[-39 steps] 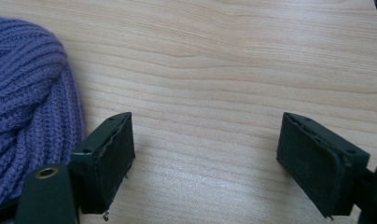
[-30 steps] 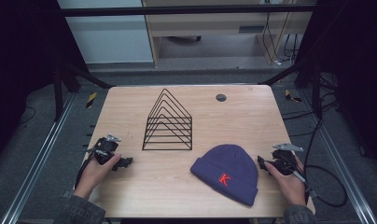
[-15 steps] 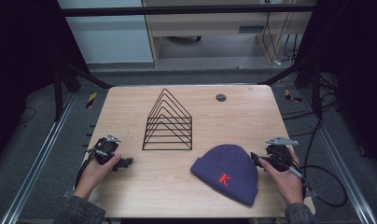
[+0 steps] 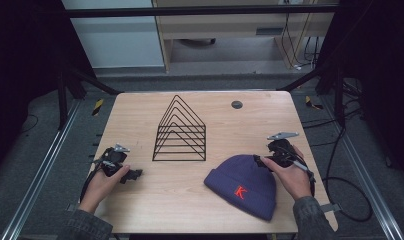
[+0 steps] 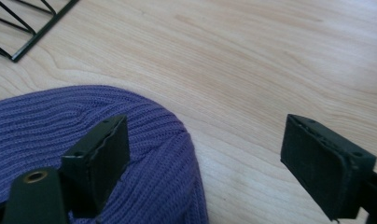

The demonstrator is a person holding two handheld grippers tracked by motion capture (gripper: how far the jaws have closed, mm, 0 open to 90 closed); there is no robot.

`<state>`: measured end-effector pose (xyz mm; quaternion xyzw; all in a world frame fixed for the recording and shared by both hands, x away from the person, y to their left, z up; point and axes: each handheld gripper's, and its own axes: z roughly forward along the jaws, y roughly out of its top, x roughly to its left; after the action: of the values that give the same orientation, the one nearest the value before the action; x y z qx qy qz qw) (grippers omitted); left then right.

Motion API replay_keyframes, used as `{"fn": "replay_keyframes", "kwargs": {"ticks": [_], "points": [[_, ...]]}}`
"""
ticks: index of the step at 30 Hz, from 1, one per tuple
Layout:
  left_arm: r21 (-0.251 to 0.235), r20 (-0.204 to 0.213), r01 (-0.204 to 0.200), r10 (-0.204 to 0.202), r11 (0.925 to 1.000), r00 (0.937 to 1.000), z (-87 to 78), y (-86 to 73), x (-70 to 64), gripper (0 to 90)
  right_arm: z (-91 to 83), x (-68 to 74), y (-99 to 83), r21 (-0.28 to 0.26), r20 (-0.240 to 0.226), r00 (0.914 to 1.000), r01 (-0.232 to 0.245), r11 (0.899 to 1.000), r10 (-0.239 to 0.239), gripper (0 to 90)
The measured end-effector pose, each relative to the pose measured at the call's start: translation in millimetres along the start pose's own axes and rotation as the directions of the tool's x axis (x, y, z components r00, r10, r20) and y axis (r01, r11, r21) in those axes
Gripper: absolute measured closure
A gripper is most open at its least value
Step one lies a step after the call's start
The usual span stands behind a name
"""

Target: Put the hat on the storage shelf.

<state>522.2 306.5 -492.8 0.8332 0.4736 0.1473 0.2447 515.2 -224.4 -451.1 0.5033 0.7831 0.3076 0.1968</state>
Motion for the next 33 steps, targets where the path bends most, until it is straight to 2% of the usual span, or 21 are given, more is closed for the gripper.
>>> {"fn": "replay_keyframes", "kwargs": {"ticks": [1, 3, 4, 6, 10, 15, 22, 33], "points": [[-0.001, 0.0, 0.001, -0.001, 1.0, 1.0, 0.0, -0.1, 0.0, 0.0, 4.7, 1.7, 1.4, 0.02, -0.023, 0.9997, -0.006, 1.0, 0.006, 21.9], [-0.001, 0.0, 0.001, -0.001, 1.0, 1.0, 0.0, -0.1, -0.1, 0.0, 6.8, 2.3, 1.8, 0.024, -0.029, 0.9995, -0.008, 1.0, 0.009, 23.2], [-0.001, 0.0, 0.0, 0.0, 1.0, 1.0, 0.0, -0.1, 0.0, 0.0, 9.5, 4.3, 2.5, 0.03, -0.051, 0.9986, -0.015, 0.999, 0.016, 26.7], [-0.001, 0.0, 0.0, 0.0, 1.0, 1.0, 0.0, -0.1, 0.0, 0.0, 13.8, 8.0, 3.3, 0.046, -0.066, 0.9978, -0.006, 0.999, 0.009, 32.4], [-0.001, 0.0, -0.001, 0.001, 1.0, 1.0, 0.0, -0.1, 0.0, 0.0, 20.5, 7.9, 1.3, 0.061, -0.073, 0.9973, -0.001, 0.998, 0.005, 39.0], [0.002, 0.002, -0.001, 0.001, 1.0, 1.0, 0.0, 0.0, -0.3, 0.0, 27.2, 8.6, -3.9, 0.089, -0.092, 0.9954, -0.017, 0.996, 0.025, 40.9], [-0.001, 0.003, -0.002, 0.002, 1.0, 1.0, 0.1, -0.1, -0.3, 0.0, 30.0, 10.0, -8.2, 0.096, -0.111, 0.9924, -0.042, 0.994, 0.053, 40.1], [0.0, 0.003, -0.007, 0.007, 1.0, 1.0, 0.0, 0.0, 0.0, 0.0, 33.2, 12.3, -12.4, 0.102, -0.135, 0.9895, -0.038, 0.994, 0.052, 55.3]]}}
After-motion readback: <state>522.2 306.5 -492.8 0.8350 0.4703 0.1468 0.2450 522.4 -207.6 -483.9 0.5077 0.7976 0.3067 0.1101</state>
